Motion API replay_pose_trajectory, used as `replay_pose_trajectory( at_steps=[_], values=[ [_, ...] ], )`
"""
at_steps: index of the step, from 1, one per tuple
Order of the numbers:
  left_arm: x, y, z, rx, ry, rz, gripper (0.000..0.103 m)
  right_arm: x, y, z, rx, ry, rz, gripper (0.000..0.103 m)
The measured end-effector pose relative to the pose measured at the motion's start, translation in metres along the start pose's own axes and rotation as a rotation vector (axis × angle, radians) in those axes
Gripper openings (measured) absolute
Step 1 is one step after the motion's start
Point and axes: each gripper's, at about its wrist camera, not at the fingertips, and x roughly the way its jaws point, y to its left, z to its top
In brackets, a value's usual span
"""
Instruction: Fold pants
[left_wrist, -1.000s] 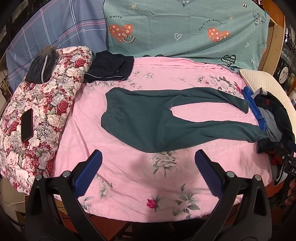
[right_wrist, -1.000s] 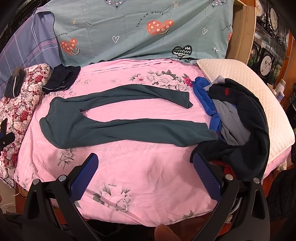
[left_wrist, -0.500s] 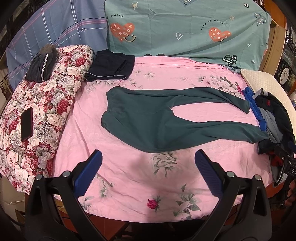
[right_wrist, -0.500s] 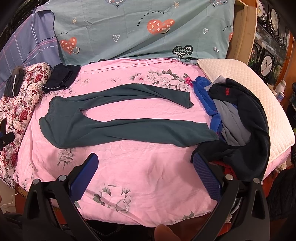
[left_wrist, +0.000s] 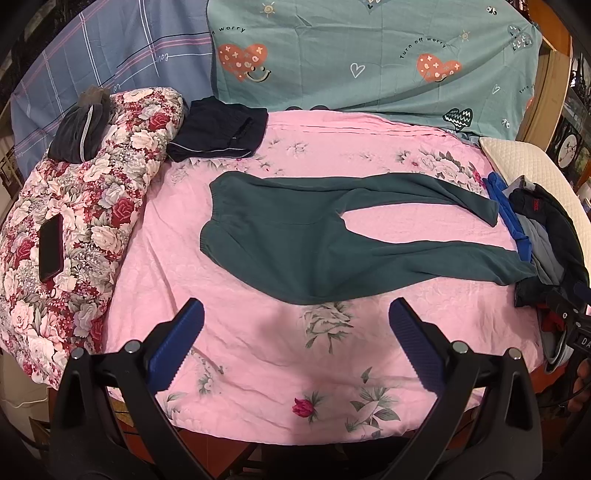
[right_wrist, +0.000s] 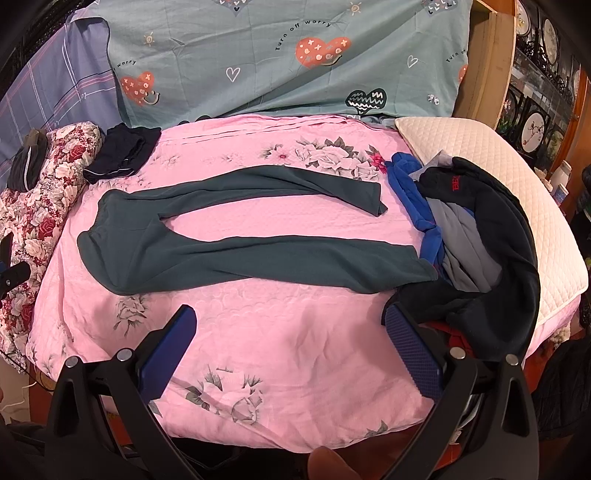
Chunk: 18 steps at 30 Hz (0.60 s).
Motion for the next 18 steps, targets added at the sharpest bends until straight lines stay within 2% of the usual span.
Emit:
replay_pose_trajectory(
  at_steps=[18],
  values=[
    [0.0024, -0.0033, -0.0004, 0.004, 0.005, -0.002, 0.101, 0.0003, 0.002, 0.0001, -0.003, -0.001, 0.0, 0.102]
  ],
)
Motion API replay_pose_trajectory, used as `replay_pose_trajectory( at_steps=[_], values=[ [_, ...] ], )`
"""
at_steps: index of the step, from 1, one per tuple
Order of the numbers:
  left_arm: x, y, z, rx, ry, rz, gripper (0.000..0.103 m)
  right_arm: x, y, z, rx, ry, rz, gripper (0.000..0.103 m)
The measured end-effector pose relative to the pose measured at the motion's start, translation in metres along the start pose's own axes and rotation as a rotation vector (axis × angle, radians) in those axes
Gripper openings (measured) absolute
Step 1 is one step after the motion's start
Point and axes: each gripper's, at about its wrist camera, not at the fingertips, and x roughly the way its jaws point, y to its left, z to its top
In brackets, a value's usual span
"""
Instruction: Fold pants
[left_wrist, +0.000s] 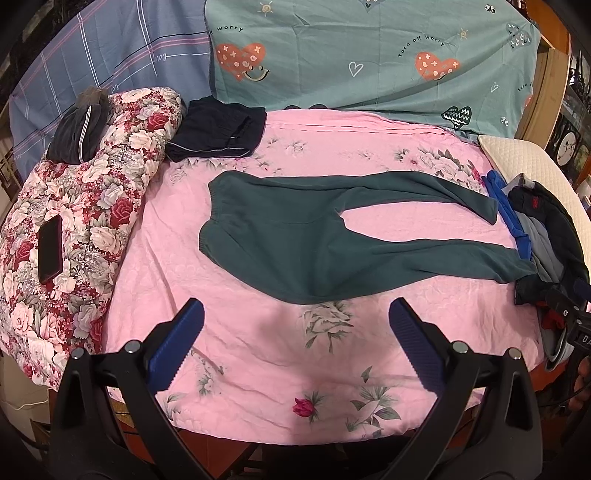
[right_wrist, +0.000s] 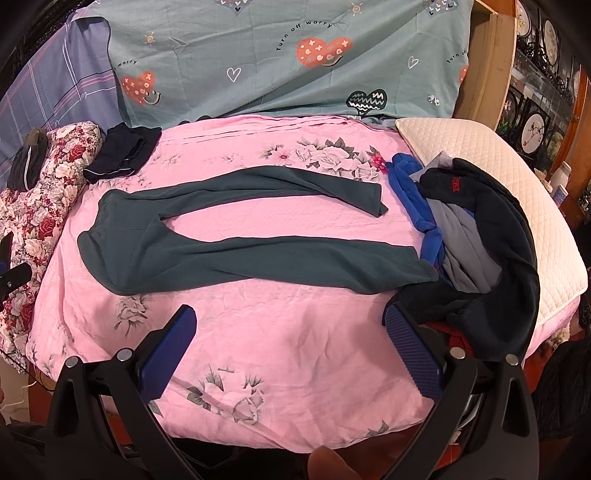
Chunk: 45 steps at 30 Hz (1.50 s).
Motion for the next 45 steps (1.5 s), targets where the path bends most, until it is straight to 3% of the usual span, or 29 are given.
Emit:
replay_pose_trajectory(
  at_steps=[16, 27, 33, 39, 45],
  values=[
    [0.013, -0.009, 0.007, 0.011, 0.036, -0.014, 0.101, 0.009, -0.004, 0.006, -0.008, 0.029, 0.001, 0.102],
    [0.02, -0.022, 0.012, 0.015, 0.054, 0.024, 0.101, 0.026, -0.017, 0.011, -0.004, 0.053, 0.032, 0.102],
    [0.037, -0.026, 0.014, -0.011, 0.102, 0.073, 0.101, 0.042, -0.034, 0.015, -0.006, 0.084, 0.057, 0.102],
    [0.069, 0.003, 0.015, -0.039, 0.145, 0.125, 0.101, 0.067, -0.038, 0.018, 0.041, 0.135, 0.049, 0.102],
    [0.131, 0.051, 0.019, 0.015, 0.186, 0.155, 0.101, 0.09, -0.002, 0.02, 0.057, 0.178, 0.064, 0.102]
  ],
)
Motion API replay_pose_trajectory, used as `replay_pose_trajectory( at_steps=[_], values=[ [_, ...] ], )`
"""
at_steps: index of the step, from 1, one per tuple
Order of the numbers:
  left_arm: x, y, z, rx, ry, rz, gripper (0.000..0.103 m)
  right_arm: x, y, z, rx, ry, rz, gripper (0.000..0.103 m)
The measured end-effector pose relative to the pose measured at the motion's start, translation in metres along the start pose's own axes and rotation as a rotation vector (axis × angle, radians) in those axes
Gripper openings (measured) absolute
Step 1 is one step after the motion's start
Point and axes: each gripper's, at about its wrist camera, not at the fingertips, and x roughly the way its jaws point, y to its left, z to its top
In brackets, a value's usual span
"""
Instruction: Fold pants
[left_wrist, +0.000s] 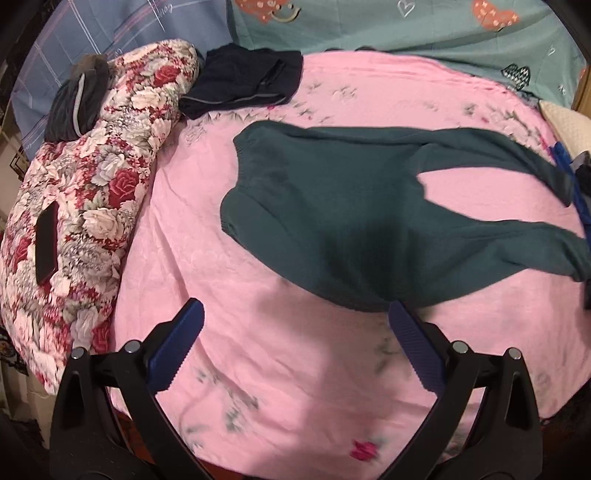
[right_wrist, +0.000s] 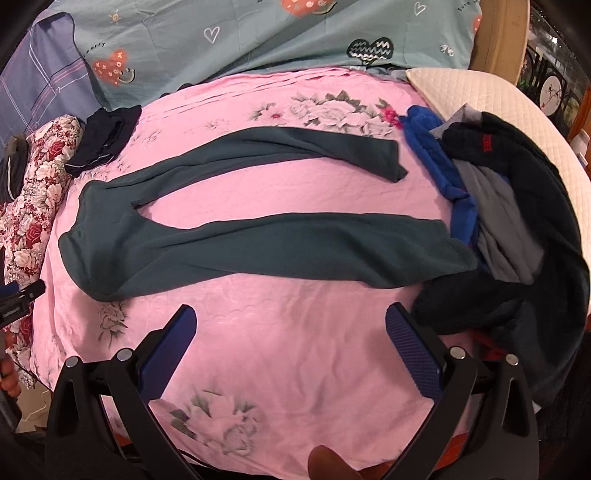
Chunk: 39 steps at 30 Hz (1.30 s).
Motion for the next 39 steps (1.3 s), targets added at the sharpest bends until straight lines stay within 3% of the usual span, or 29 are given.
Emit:
replay_pose_trajectory(
  at_steps=[3, 6, 9, 12, 15, 16, 18, 20, 22, 23, 24, 26, 27, 28, 31, 34, 36, 39],
  values=[
    [0.036, 0.024, 0.011, 0.021, 0.007, 0.023, 0.101, 0.014, 0.024, -0.001, -0.023, 0.017, 0.023, 0.1],
    [0.065, 0.06, 0.024, -0.002, -0.003, 0.011, 0.101, 0.029, 0.059, -0.001, -0.051, 0.028, 0.108, 0.086],
    [0.098, 0.093, 0.035, -0.026, 0.008, -0.119, 0.101, 0.042, 0.109, 0.001, -0.155, 0.027, 0.204, 0.084],
    [0.115, 0.102, 0.045, 0.014, -0.001, -0.194, 0.101, 0.053, 0.177, -0.004, -0.375, -0.009, 0.254, 0.082],
    [0.126, 0.098, 0.055, 0.072, -0.016, -0.289, 0.098, 0.066, 0.216, -0.009, -0.503, -0.018, 0.287, 0.077],
    [0.127, 0.094, 0.056, 0.094, -0.022, -0.308, 0.095, 0.073, 0.229, -0.011, -0.539, -0.007, 0.299, 0.076],
    [0.136, 0.087, 0.058, 0.137, -0.001, -0.356, 0.066, 0.088, 0.246, -0.015, -0.595, 0.012, 0.313, 0.072],
    [0.143, 0.084, 0.057, 0.158, 0.024, -0.386, 0.045, 0.099, 0.255, -0.017, -0.63, 0.033, 0.319, 0.069],
    [0.145, 0.085, 0.055, 0.163, 0.019, -0.399, 0.04, 0.109, 0.265, -0.021, -0.668, 0.043, 0.316, 0.065],
    [0.144, 0.089, 0.054, 0.154, 0.014, -0.417, 0.03, 0.114, 0.269, -0.023, -0.688, 0.045, 0.309, 0.058],
    [0.144, 0.094, 0.053, 0.139, 0.015, -0.435, 0.022, 0.121, 0.273, -0.023, -0.707, 0.05, 0.294, 0.045],
    [0.144, 0.102, 0.052, 0.109, 0.015, -0.456, 0.018, 0.134, 0.276, -0.024, -0.738, 0.075, 0.246, 0.018],
    [0.144, 0.106, 0.052, 0.097, 0.01, -0.459, 0.018, 0.135, 0.275, -0.023, -0.739, 0.077, 0.248, 0.008],
    [0.143, 0.109, 0.052, 0.089, 0.004, -0.457, 0.017, 0.13, 0.278, -0.021, -0.747, 0.062, 0.245, 0.004],
    [0.128, 0.122, 0.048, 0.071, -0.029, -0.438, 0.017, 0.102, 0.294, -0.019, -0.791, 0.007, 0.299, 0.003],
    [0.109, 0.142, 0.044, 0.033, -0.064, -0.407, 0.017, 0.083, 0.312, -0.022, -0.802, 0.009, 0.431, 0.0],
    [0.103, 0.155, 0.037, 0.018, -0.057, -0.39, 0.017, 0.079, 0.326, -0.033, -0.827, 0.031, 0.514, 0.0],
    [0.11, 0.156, 0.022, 0.028, -0.014, -0.349, 0.018, 0.087, 0.336, -0.045, -0.855, 0.061, 0.546, 0.0]
  ],
)
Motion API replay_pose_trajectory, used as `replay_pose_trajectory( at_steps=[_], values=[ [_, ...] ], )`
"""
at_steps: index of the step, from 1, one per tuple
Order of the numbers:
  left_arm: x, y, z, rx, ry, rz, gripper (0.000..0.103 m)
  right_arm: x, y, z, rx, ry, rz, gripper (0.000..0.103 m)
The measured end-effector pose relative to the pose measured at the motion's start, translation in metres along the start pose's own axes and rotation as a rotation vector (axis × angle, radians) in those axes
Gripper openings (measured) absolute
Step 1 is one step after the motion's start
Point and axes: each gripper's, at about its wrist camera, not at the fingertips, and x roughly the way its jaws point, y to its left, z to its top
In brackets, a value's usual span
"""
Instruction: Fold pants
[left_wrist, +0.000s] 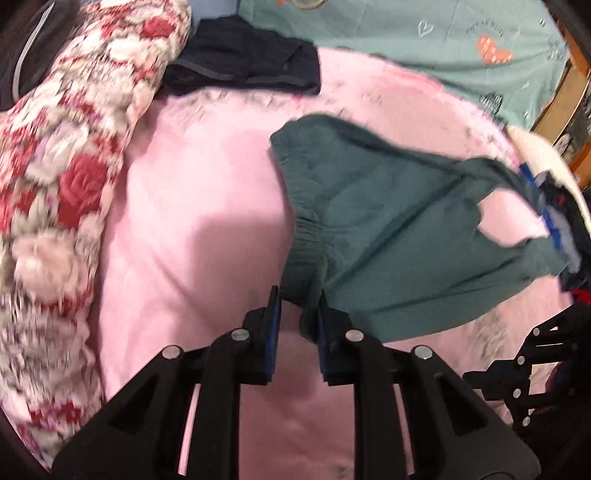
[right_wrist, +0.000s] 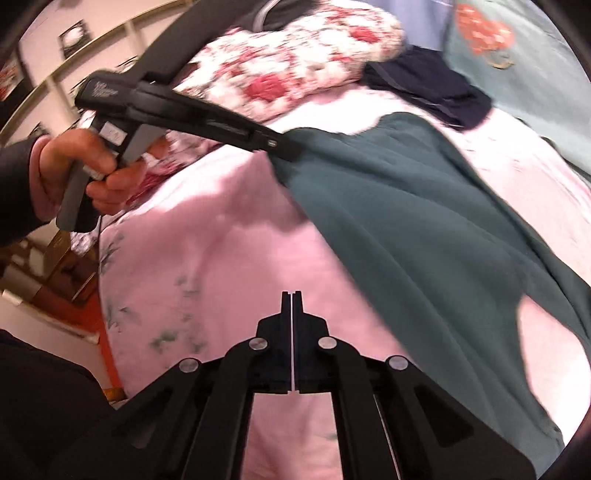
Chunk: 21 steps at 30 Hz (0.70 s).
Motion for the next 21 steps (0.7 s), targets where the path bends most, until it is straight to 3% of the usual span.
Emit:
replay_pose_trajectory(
  at_steps=[1, 2, 3, 4, 5, 6, 8, 9, 12, 14, 16, 18, 21],
  values=[
    [0.004, 0.002, -0.006, -0.006, 0.018, 0.022, 0.021, 0.0, -0.006, 0.0, 0.028, 0.002, 0.004, 0.0],
    [0.012, 0.004, -0.012, -0.026, 0.046, 0.082, 0.036, -0.008, -0.016, -0.001, 0.066, -0.011, 0.001, 0.005],
    [0.015, 0.007, -0.014, -0.05, 0.064, 0.127, 0.06, -0.023, -0.031, -0.005, 0.115, -0.03, -0.019, 0.018],
    [0.014, 0.01, -0.015, -0.076, 0.061, 0.162, 0.066, -0.032, -0.043, -0.008, 0.145, -0.046, -0.047, 0.027],
    [0.005, 0.012, -0.012, -0.107, 0.031, 0.178, 0.07, -0.054, -0.067, -0.015, 0.204, -0.083, -0.119, 0.045],
    [-0.003, 0.011, -0.008, -0.119, 0.004, 0.179, 0.07, -0.082, -0.1, -0.028, 0.278, -0.128, -0.213, 0.052],
    [-0.022, 0.001, 0.008, -0.092, -0.07, 0.276, 0.074, -0.119, -0.148, -0.052, 0.365, -0.149, -0.343, 0.056],
    [-0.027, -0.002, 0.013, -0.075, -0.09, 0.307, 0.079, -0.142, -0.184, -0.069, 0.404, -0.137, -0.46, 0.056],
    [-0.045, -0.019, 0.039, -0.036, -0.166, 0.388, 0.086, -0.181, -0.255, -0.107, 0.454, -0.075, -0.66, 0.056],
    [-0.051, -0.029, 0.059, -0.045, -0.197, 0.397, 0.087, -0.197, -0.291, -0.132, 0.48, -0.039, -0.698, 0.056],
    [-0.05, -0.04, 0.071, -0.058, -0.213, 0.359, 0.088, -0.198, -0.319, -0.15, 0.473, 0.008, -0.699, 0.056],
    [-0.037, -0.056, 0.091, -0.06, -0.209, 0.312, 0.088, -0.187, -0.337, -0.16, 0.456, 0.036, -0.674, 0.056],
    [-0.008, -0.08, 0.108, -0.024, -0.164, 0.316, 0.088, -0.162, -0.356, -0.173, 0.423, 0.081, -0.643, 0.056]
  ],
)
